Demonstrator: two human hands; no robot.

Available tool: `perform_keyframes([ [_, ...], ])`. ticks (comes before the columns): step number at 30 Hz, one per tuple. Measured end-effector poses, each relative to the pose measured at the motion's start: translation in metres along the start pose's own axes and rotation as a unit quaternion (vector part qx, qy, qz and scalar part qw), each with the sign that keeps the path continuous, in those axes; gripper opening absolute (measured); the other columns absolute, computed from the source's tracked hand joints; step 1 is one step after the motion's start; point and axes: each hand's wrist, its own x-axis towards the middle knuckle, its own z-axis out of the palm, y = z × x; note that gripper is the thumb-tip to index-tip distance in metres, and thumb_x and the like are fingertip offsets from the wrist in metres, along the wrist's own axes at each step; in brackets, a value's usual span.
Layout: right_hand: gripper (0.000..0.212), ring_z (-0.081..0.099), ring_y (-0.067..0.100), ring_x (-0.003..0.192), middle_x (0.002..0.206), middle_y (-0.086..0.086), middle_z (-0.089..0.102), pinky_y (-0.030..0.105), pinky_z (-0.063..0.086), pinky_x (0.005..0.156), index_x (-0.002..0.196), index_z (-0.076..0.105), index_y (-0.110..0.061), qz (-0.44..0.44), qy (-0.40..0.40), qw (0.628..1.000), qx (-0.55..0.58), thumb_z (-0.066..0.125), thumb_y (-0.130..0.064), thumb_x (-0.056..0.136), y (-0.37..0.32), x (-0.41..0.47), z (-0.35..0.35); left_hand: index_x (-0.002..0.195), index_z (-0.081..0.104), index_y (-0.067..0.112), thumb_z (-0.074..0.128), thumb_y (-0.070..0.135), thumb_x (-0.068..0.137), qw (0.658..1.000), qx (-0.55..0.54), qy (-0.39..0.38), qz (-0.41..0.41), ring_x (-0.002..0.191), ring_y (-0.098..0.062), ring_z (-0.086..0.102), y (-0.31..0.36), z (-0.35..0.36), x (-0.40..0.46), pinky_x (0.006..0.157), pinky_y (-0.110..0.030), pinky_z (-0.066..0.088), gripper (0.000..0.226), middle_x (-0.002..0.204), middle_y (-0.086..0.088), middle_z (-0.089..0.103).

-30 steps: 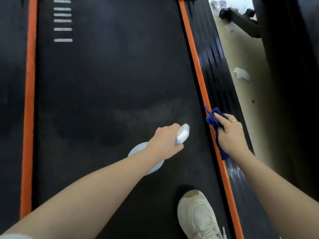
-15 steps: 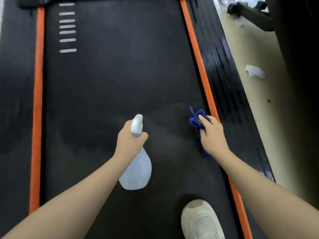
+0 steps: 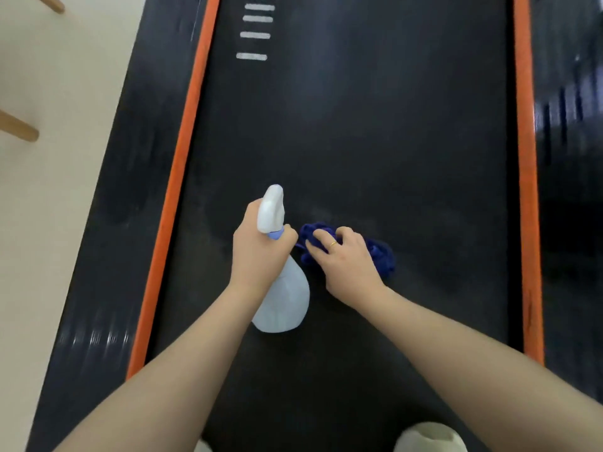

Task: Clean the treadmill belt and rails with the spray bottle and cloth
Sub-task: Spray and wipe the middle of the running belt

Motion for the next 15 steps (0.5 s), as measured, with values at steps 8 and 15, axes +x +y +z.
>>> perform_keyframes([
  [8, 0.049, 0.050, 0.032, 0.099, 0.125, 0.005, 0.057, 0.039, 0.040, 0.082, 0.118, 0.063, -0.019, 0.030, -0.002, 1.000, -0.007, 0.067, -0.004, 0.072, 0.015, 0.048, -0.009, 0.122, 0.053, 0.024, 0.060, 0.015, 0.078, 0.998, 0.013, -0.009, 0.054, 0.090, -0.005, 0.055, 0.000, 0.012, -0.015, 0.079, -0.026, 0.047, 0.045, 0.091, 0.027, 0.053],
  [15, 0.059, 0.055, 0.032, 0.082, 0.109, 0.008, 0.063, 0.034, 0.045, 0.061, 0.107, 0.068, -0.016, -0.070, 0.014, 0.997, -0.029, 0.080, -0.005, 0.051, 0.023, 0.040, -0.002, 0.120, 0.055, 0.019, 0.064, 0.010, 0.081, 0.999, 0.013, 0.024, 0.044, 0.088, -0.007, 0.058, -0.010, 0.007, -0.005, 0.070, -0.014, 0.045, 0.041, 0.092, 0.017, 0.057],
])
